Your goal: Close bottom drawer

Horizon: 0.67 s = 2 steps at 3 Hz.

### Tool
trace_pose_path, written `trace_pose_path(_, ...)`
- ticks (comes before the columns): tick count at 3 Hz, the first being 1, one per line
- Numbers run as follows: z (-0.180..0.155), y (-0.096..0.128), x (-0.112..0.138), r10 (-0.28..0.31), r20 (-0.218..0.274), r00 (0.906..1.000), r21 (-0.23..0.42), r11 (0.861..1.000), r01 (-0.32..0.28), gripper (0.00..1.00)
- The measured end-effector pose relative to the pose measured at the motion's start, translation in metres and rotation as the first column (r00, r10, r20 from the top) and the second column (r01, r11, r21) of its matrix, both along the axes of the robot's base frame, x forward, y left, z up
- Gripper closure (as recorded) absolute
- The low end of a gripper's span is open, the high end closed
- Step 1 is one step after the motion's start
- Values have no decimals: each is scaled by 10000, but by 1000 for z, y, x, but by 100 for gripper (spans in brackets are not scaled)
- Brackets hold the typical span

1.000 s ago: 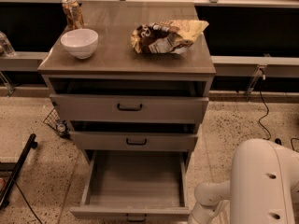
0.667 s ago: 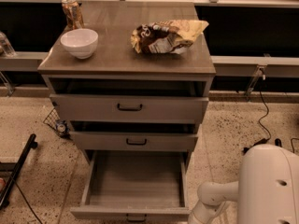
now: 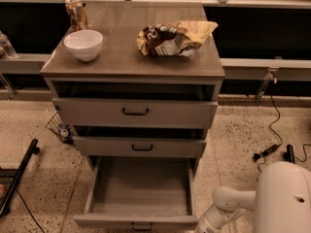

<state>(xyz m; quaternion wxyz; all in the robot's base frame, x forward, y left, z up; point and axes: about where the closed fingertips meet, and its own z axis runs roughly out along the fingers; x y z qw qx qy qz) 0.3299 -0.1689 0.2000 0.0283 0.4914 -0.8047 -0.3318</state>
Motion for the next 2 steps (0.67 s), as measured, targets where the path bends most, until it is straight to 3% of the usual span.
trace_pose_path(2,-25,-32,11,-1199,-742,9900,117,9926,1211,100)
